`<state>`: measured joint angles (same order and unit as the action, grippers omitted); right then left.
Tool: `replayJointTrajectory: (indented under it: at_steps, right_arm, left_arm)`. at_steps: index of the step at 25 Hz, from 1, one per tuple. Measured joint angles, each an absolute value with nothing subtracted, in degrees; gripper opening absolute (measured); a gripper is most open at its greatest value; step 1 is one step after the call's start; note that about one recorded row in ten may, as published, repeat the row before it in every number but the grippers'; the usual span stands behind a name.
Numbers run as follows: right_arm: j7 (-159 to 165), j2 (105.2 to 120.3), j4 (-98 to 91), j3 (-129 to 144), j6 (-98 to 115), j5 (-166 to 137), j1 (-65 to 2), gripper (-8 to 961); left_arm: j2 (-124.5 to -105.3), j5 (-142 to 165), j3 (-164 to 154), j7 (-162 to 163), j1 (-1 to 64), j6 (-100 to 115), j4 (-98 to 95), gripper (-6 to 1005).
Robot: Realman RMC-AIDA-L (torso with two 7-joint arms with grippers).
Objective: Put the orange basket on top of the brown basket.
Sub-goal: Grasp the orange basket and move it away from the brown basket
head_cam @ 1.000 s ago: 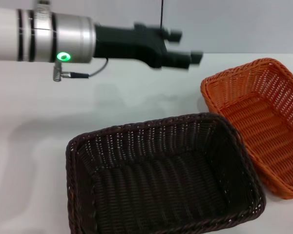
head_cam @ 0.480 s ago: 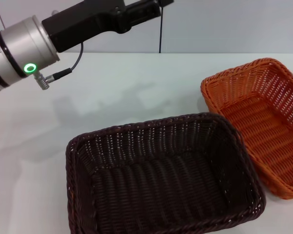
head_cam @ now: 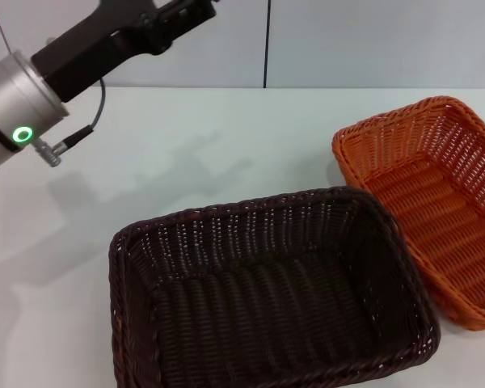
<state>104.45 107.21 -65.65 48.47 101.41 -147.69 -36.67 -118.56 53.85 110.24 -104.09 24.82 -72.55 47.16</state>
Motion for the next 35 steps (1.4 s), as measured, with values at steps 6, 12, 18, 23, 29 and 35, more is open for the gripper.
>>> replayJointTrajectory:
  at_steps: [6,12,18,23,29,35]
  right_arm:
    - [104.3,110.4,-66.3,50.7,106.2,-153.3,-37.0,540]
    - [102.8,114.0,-70.6,51.3,114.3,-153.4,-35.4,540]
    - [101.6,116.3,-73.1,52.6,118.9,-153.4,-34.2,540]
    - [100.5,117.65,-73.5,53.6,124.5,-151.1,-34.1,541]
    - [100.3,117.42,-72.3,54.7,125.2,-146.9,-33.5,541]
    - [100.0,113.56,-73.4,43.7,123.0,-137.4,-34.2,540]
  left_arm:
    - [-118.27,52.2,110.5,-104.0,22.3,-73.3,47.4,861]
    - [-118.14,51.9,111.9,-103.8,21.4,-73.3,47.0,861]
    - [-118.03,52.1,114.1,-103.7,21.9,-73.3,47.1,861]
    - [-118.03,52.2,116.1,-103.8,23.3,-73.3,47.4,860]
    - [-117.97,52.2,117.8,-104.0,24.0,-73.3,47.0,860]
    - [-117.95,52.1,117.9,-104.2,24.0,-73.0,46.9,860]
